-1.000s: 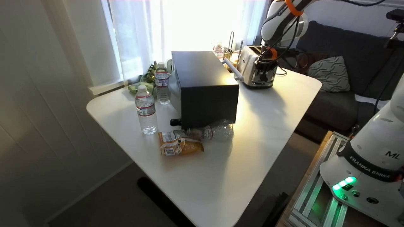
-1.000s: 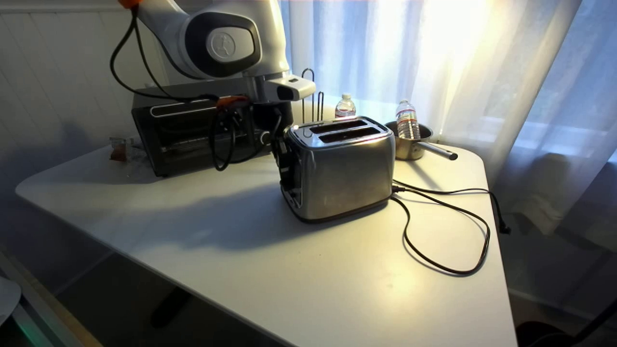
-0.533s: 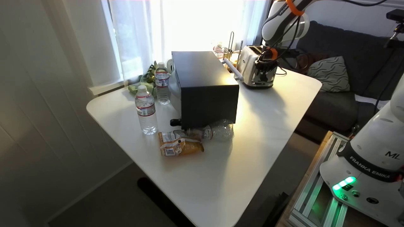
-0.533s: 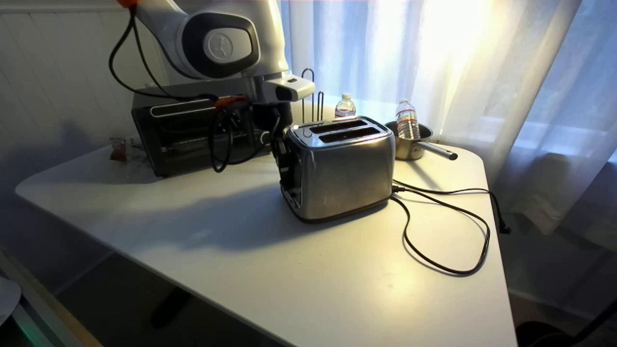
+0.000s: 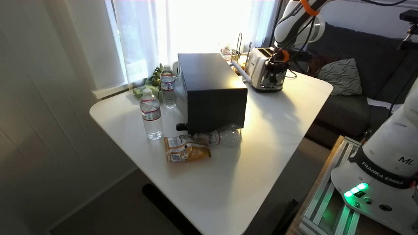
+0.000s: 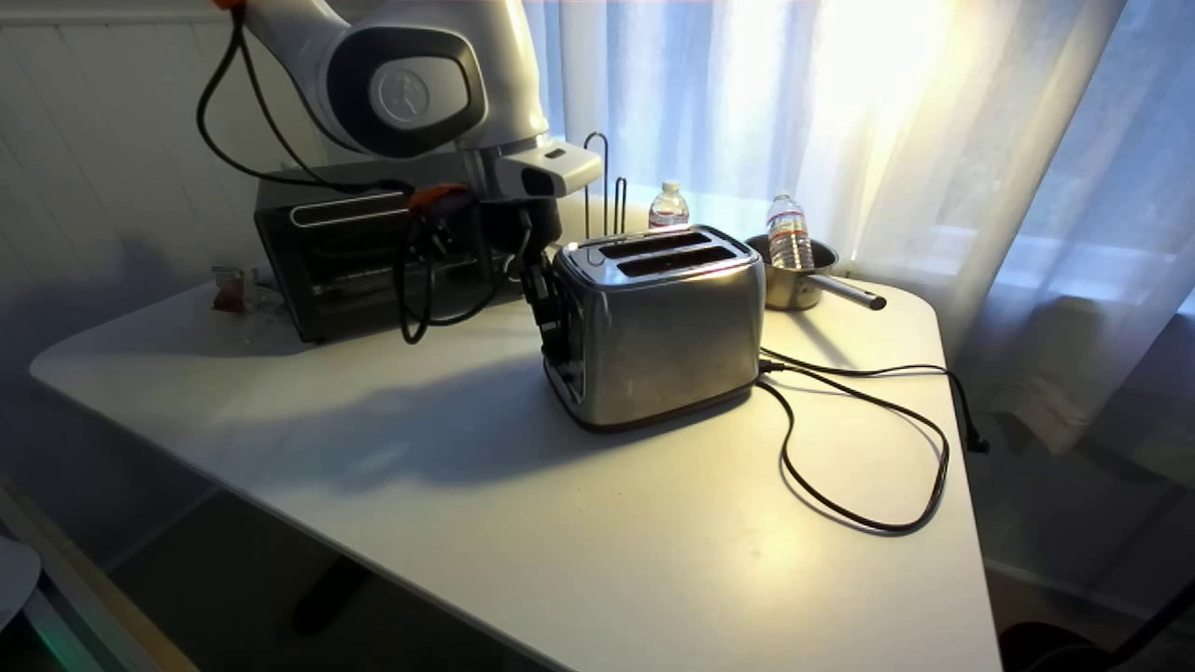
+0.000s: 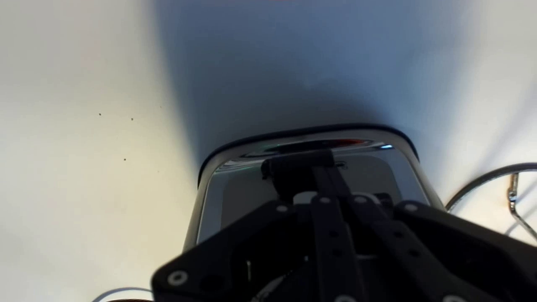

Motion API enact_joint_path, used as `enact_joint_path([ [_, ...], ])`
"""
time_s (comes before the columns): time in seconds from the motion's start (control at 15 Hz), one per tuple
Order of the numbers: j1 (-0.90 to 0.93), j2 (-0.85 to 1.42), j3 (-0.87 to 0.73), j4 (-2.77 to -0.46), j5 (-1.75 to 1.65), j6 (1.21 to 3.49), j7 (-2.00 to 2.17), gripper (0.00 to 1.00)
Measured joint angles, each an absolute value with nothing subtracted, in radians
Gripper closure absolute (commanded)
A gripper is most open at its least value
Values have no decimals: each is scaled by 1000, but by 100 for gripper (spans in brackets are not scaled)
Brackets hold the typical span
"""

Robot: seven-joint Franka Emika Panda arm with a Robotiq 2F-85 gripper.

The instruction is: Push the black knob on the toaster fully downwards

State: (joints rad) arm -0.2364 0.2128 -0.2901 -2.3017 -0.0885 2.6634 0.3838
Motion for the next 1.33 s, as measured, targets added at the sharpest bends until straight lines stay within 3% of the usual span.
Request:
enact_joint_path([
  [1.2,-323,-166,-309,-2644,-262,2866,391,100],
  [1.27,-342,-193,-298,-2674,-272,2895,389,96],
  [1.33,-362,-221,-285,-2707,-278,2928,383,73],
])
